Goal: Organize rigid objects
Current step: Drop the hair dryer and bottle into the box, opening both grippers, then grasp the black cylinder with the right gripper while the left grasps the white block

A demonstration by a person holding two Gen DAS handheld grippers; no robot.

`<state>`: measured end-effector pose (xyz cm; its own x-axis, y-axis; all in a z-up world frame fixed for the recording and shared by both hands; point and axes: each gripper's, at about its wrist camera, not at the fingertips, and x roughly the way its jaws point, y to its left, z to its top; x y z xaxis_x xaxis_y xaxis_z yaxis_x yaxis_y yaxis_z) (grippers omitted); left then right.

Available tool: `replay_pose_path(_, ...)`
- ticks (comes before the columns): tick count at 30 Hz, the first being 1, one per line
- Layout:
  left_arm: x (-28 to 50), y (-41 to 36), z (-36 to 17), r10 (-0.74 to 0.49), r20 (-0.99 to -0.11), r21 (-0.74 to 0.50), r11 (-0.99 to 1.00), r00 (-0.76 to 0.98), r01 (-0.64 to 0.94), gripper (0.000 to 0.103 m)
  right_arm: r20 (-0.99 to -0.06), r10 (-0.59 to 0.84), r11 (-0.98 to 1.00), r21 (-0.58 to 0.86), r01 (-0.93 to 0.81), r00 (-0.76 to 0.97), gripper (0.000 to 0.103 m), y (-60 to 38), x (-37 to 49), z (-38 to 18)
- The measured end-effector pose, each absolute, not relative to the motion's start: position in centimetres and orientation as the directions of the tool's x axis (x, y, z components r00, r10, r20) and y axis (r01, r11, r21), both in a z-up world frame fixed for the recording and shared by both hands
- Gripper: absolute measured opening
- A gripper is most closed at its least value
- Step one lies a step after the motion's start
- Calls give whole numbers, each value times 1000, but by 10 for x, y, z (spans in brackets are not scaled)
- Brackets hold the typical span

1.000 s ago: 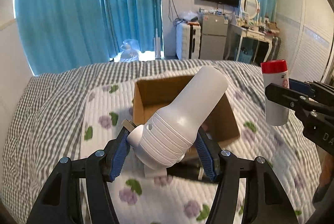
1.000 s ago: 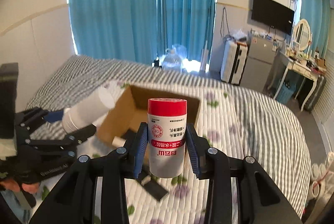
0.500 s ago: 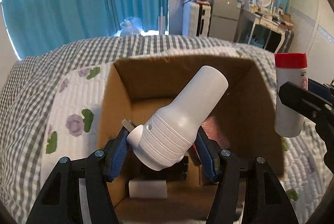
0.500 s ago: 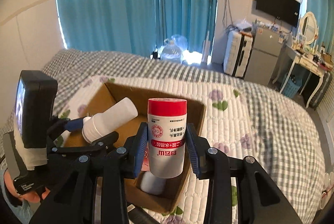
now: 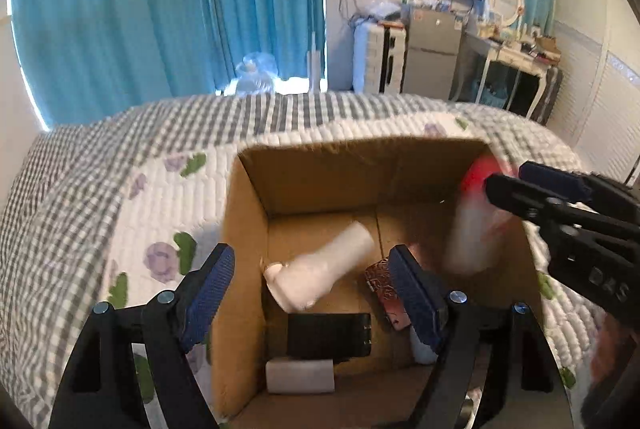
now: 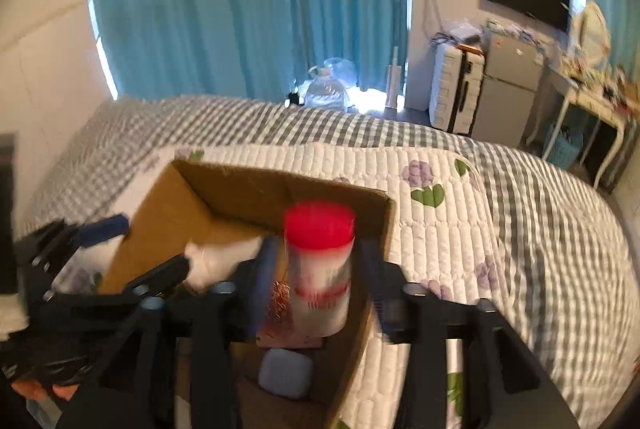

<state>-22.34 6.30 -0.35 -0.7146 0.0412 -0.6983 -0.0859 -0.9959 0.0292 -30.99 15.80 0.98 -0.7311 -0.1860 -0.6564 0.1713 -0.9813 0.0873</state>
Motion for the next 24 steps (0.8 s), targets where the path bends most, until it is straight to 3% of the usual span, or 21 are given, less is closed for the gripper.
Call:
replay_pose_path(6, -172, 43, 35, 70, -645, 5, -995, -761, -95, 82, -648, -165, -986, 112, 121, -744, 61, 172, -270, 34)
replay_pose_path(10, -135, 30, 54, 42, -612, 16, -998, -790, -66, 92, -636, -144, -990, 96, 108, -758, 61, 178, -228, 58)
replay_pose_path(15, -89, 19, 67, 50, -595, 17, -997, -802, -75, 93, -637, -129, -991, 48, 128, -760, 62, 172, -174, 78)
replay_pose_path(18, -66, 14, 66, 34, -595, 18, -998, -803, -55, 103, -626, -115, -990, 13, 137, -771, 70, 165, -150, 82)
replay_pose_path(24, -37, 8, 45, 16, -581, 33, -999, -814, -43, 103, -626, -144, -983, 0, 185, -767, 82, 148, -118, 64)
